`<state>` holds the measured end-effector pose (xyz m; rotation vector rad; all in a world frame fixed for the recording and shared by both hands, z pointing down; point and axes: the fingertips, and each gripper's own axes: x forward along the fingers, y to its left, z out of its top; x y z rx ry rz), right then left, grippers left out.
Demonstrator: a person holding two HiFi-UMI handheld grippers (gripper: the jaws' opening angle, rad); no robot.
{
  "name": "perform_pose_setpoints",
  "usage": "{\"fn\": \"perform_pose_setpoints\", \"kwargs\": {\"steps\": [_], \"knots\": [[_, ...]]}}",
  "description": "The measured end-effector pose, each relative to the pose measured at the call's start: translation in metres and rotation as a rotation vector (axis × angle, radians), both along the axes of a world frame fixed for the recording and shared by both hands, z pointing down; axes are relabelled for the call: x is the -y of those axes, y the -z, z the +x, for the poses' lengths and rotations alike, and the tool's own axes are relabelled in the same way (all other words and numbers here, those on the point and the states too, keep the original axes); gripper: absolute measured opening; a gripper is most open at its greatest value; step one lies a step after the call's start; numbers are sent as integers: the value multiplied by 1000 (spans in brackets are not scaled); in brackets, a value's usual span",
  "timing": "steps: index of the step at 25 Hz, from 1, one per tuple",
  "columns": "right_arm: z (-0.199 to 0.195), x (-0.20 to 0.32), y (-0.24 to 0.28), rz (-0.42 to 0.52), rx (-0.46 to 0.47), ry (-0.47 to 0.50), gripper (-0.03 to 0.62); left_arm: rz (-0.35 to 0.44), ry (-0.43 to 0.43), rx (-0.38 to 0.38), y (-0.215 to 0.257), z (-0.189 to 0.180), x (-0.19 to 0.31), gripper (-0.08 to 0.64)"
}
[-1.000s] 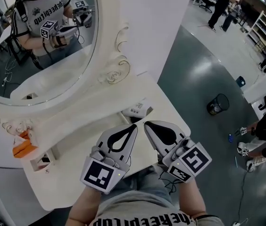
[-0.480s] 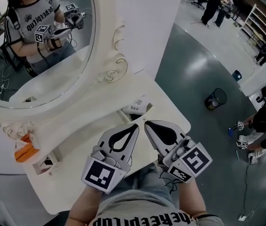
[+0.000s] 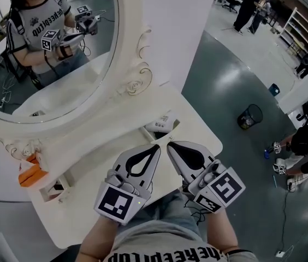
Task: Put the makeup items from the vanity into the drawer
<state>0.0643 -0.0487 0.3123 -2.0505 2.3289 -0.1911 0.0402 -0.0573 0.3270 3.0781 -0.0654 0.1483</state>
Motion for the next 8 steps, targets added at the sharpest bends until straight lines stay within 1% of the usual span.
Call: {"fn": "perform_pose_setpoints", "kwargs": {"steps": [8], "knots": [[-5, 1, 3, 3, -9, 1, 9, -3, 1, -4, 1, -4, 2, 14]]}}
